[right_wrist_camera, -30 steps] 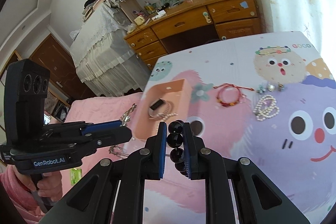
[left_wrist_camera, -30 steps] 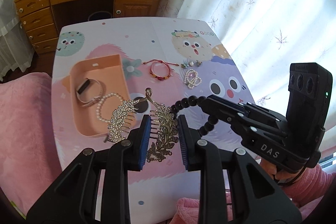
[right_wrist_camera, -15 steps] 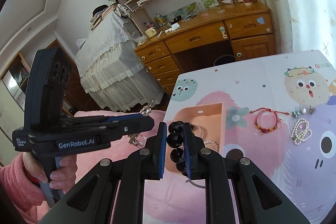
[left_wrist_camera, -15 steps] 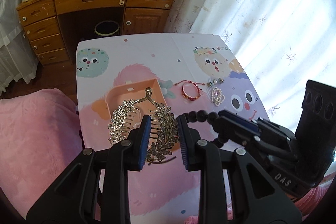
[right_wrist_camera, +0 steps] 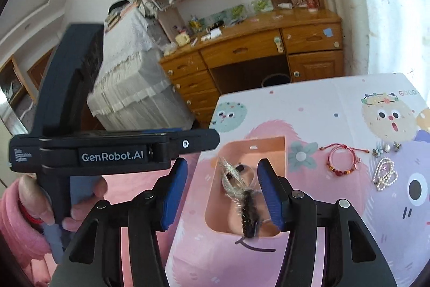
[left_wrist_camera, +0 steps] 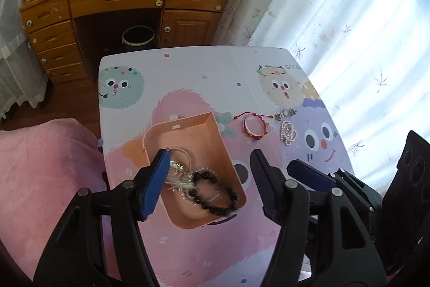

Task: Organize jewelry
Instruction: 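Carry comb and bead bracelet into the peach box and open both tools, then move both tools back toward the red string bracelet and brooches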

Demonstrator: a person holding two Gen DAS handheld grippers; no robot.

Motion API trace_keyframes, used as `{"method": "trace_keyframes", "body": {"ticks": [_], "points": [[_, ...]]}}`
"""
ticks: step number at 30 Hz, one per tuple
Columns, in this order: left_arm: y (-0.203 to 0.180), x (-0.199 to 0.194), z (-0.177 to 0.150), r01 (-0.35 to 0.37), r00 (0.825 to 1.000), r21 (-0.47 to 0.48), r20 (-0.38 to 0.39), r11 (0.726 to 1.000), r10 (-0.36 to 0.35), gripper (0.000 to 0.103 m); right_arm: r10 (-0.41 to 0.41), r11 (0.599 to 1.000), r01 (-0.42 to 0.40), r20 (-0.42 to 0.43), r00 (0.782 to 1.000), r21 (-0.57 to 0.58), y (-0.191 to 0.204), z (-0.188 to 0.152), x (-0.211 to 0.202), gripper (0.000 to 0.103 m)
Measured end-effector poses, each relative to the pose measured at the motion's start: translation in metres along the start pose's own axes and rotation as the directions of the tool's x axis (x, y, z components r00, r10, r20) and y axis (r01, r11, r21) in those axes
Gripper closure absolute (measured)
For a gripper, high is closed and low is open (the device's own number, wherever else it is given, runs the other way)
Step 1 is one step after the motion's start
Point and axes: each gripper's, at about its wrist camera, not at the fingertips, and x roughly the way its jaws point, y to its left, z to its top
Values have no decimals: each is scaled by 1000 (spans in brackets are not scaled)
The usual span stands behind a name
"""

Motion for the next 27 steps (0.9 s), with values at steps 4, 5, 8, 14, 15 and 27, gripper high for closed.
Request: {"method": "trace_keyframes", "body": {"ticks": [4,5,8,14,15,27], "points": [[0,-2,-3,4,1000,-19,-3,1000,-4,44,-26,999,27,-12,1000,26,-19,-1,-2,46],[-1,-2,-4,-3,1000,-19,-5,1000,3,44,-33,999,34,-19,999,42,-24,-2,-3,45],[-3,0,-9,-13,1000,-29,-14,1000,12,44,-46,995,48,-30,998,84,-48,-7,-10,40],[-18,17,-34,-27,997,-56,-75,998,23,44,-105,989,114,-92,990,95,-88,-29,-25,33],[-22,20,-39,-29,996,-60,-85,998,24,44,-112,988,122,-107,988,92,-95,-33,-27,33],[-92,67,-81,-74,977,-89,-205,993,55,44,-229,972,237,-291,929,-10,-188,-71,-47,32]]}}
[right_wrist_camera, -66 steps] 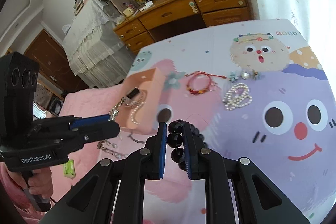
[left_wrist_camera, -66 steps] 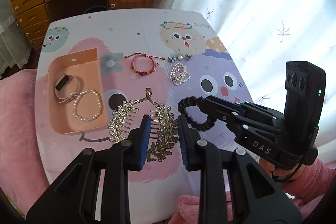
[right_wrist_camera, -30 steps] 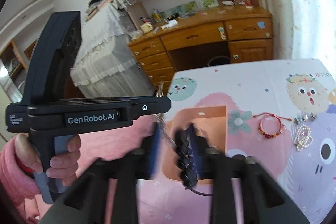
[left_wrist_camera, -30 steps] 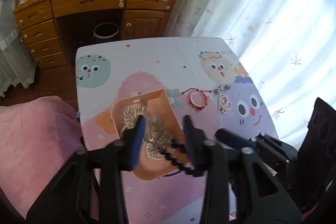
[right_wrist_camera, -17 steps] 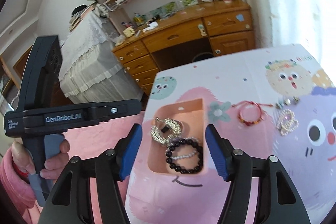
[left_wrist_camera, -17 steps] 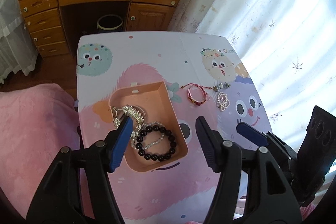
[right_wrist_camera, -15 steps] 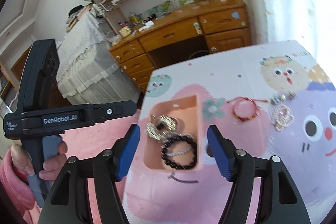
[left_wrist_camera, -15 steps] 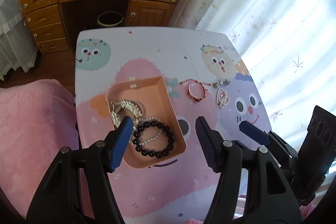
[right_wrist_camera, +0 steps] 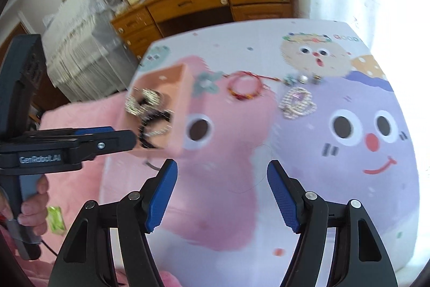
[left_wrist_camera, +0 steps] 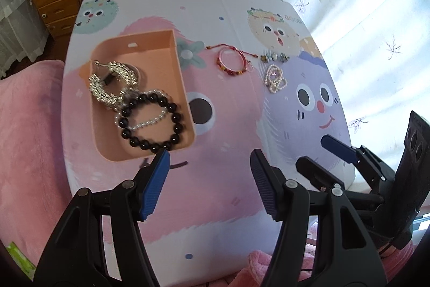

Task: Organize jewelry
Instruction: 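Move both tools back toward the red string bracelet and brooches, then grasp the red string bracelet with the left tool while the right tool grasps the gold brooch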

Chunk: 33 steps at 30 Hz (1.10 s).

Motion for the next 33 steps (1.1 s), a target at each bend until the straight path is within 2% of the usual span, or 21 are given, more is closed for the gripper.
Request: {"method": "trace_keyframes", "body": {"ticks": [5,9,13,15,18,20,22,24,27,30,33], "points": [[-29,17,8,-40,999,-14,-1,999,40,44,-28,999,27,-21,999,-39,-46,10,0,31],[-52,36,19,-85,996,-26,6,996,85,44,-56,991,52,-25,998,-127,-71,26,3,31],[-68,59,31,-120,992,-44,40,992,121,44,-101,954,100,10,995,-284,-97,44,11,31],[-77,75,37,-161,983,-51,76,986,164,44,-119,927,122,31,992,-355,-105,53,19,31],[-83,97,47,-203,972,-55,112,978,208,44,-135,890,141,45,990,-434,-118,64,35,31],[-81,109,55,-207,968,-77,130,975,215,44,-143,877,146,42,989,-458,-127,72,48,31],[-75,118,62,-205,966,-119,137,971,221,44,-141,876,149,52,989,-458,-137,79,59,31],[-67,128,71,-194,966,-175,137,965,219,44,-120,889,132,55,991,-438,-146,86,71,31],[-58,140,83,-216,959,-223,136,951,250,44,-91,913,111,68,994,-392,-158,95,86,32],[-49,150,93,-240,951,-260,131,936,280,44,-64,931,87,78,995,-355,-161,99,102,39],[-40,161,103,-239,951,-310,115,920,286,47,-55,935,86,100,993,-343,-164,103,117,45]]}}
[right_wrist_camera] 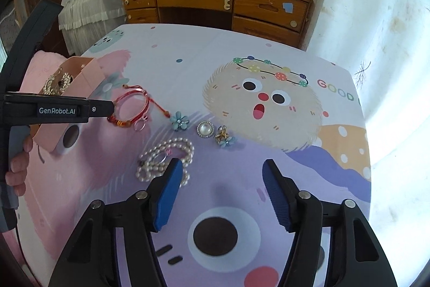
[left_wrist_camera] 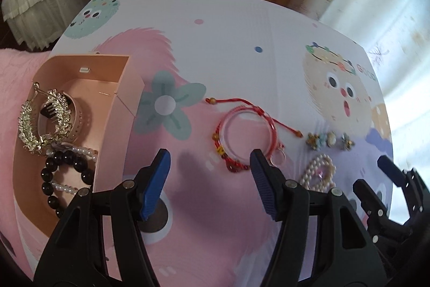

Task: Organize jewelry
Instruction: 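Grasp the red string bracelet with the left tool while the right tool grasps the gold brooch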

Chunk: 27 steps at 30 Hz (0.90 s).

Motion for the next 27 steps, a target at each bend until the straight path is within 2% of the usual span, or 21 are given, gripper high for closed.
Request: {"method": "trace_keyframes", "body": {"ticks": [2,7,12,16,18,22,27], "points": [[0,6,3,1,1000,-16,-5,1000,-1,50,-2,1000,2,12,1000,3,-1,1,10,49],[-3,15,5,-49,999,-7,0,999,49,61,-19,1000,18,43,999,10,-1,2,25,60],[-12,17,4,-93,995,53,26,994,92,75,-10,998,7,56,998,58,-4,3,38,63],[-12,18,4,-79,997,63,28,995,77,82,-4,998,1,55,999,58,0,6,47,63],[-8,16,5,-83,996,50,22,995,82,94,1,998,-5,52,999,61,3,8,51,65],[7,14,9,-29,999,-9,-14,1000,29,96,-29,998,26,50,998,55,11,10,55,78],[10,8,5,-40,999,-11,-29,999,40,96,-7,997,4,34,999,71,11,11,55,79]]}}
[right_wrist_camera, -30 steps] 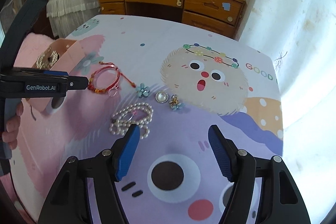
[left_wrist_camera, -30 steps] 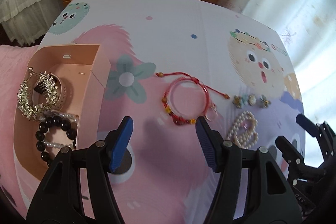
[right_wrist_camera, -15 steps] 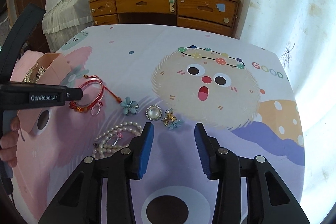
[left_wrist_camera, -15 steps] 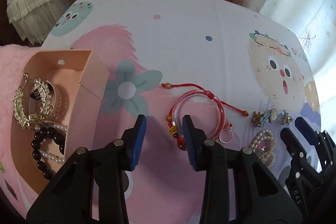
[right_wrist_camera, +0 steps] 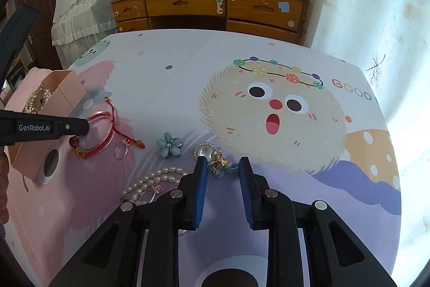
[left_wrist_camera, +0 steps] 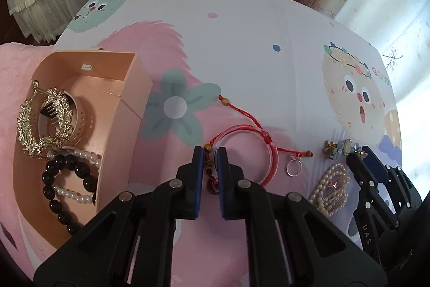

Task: Organize jewelry
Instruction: 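Grasp the red string bracelet with the left tool while the right tool grasps the gold brooch, then carry red bracelet and brooch into the peach box and open both tools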

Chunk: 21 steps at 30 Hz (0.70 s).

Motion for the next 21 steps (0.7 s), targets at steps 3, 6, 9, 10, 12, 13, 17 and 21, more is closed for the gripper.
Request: {"method": "trace_keyframes", "body": {"ticks": [3,6,9,10,12,13,17,21], "points": [[0,-10,-3,14,1000,0,5,1000,-14,96,0,1000,0,-2,1000,-5,-2,0,-5,79],[-2,-22,-6,20,1000,11,21,1000,-20,96,1,1000,-1,-2,1000,3,-5,-1,-14,79],[-3,-34,-9,27,999,12,18,1000,-27,96,22,1000,-22,-2,1000,7,-7,0,-29,79],[-2,-40,-12,36,999,4,17,999,-36,96,31,1000,-31,6,999,3,-8,1,-35,79],[1,-53,-18,65,998,-14,18,998,-65,96,52,999,-52,24,998,-14,-5,3,-50,79],[2,-57,-21,74,997,-18,18,997,-74,96,62,998,-61,28,998,-27,-3,4,-58,79],[7,-81,-43,107,994,-3,23,994,-107,96,83,995,-81,38,996,-63,9,2,-88,79],[13,-99,-65,124,992,20,19,992,-124,96,104,993,-101,36,994,-58,26,-7,-113,79]]}}
